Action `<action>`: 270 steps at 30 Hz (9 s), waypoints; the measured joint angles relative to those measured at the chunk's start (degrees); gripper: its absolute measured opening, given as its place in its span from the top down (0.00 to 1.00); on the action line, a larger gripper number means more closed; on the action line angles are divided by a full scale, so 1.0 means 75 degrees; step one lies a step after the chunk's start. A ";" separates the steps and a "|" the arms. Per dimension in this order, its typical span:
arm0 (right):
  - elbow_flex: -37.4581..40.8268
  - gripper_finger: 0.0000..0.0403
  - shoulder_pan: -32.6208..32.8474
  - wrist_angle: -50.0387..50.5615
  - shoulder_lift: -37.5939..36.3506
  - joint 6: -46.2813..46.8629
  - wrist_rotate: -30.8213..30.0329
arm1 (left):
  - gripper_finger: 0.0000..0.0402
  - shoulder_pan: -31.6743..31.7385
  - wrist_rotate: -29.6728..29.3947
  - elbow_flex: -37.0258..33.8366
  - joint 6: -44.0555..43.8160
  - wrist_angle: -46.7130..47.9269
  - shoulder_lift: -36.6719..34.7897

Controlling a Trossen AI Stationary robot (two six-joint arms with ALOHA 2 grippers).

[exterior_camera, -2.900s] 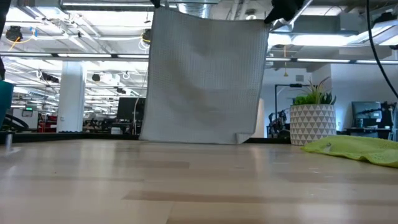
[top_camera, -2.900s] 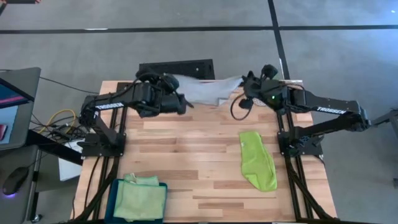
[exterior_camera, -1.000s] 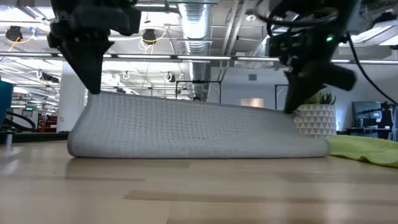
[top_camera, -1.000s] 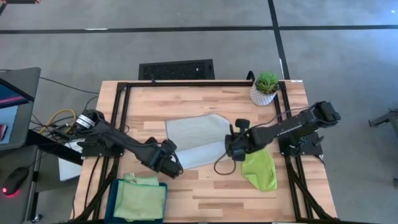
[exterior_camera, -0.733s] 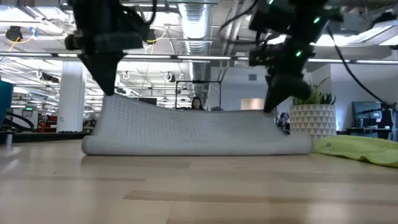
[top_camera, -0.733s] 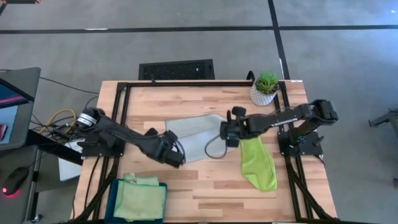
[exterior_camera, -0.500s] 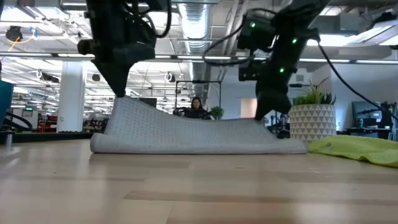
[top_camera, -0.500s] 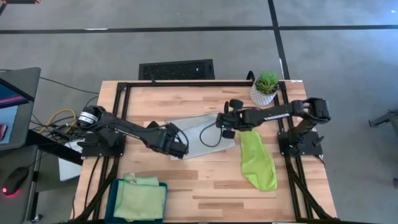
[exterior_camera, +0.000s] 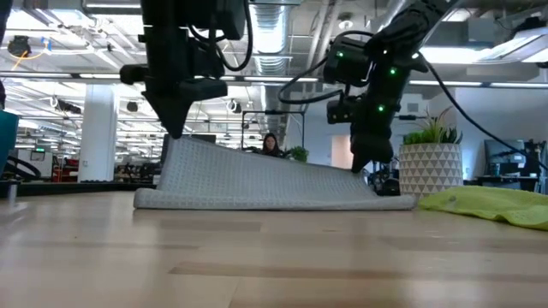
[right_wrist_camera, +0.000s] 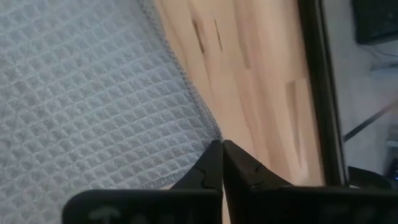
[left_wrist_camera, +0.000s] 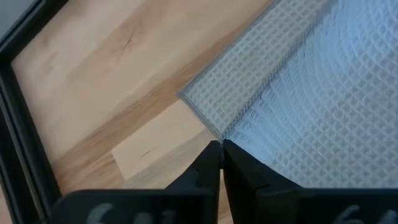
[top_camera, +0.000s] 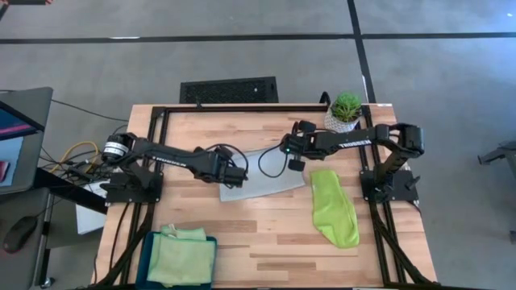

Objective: Fold microfiber towels
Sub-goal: Fold the gray microfiber cloth, then put the folded gray microfiber cloth into the blue bin

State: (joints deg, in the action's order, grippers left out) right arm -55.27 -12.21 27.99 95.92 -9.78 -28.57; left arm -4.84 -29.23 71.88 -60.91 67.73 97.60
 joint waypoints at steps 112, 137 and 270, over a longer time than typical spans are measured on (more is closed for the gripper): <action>-0.2338 0.98 0.1831 -0.4537 0.2456 -0.4471 0.2521 | 0.64 -0.2329 -0.0338 0.0009 -0.2494 0.0086 -0.0032; -0.2879 0.84 0.1828 -0.4489 0.2629 -0.4553 0.3712 | 0.64 -0.2329 -0.0153 0.0009 -0.2587 0.0484 -0.0032; -0.2401 0.38 0.2909 0.0005 -0.0134 -0.1187 0.3260 | 1.00 -0.5175 0.4109 0.1830 -0.1637 0.0994 -0.0259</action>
State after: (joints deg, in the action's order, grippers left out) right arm -73.28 9.61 28.03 94.91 -18.68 -4.12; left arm -43.65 1.58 85.60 -73.18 75.19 95.66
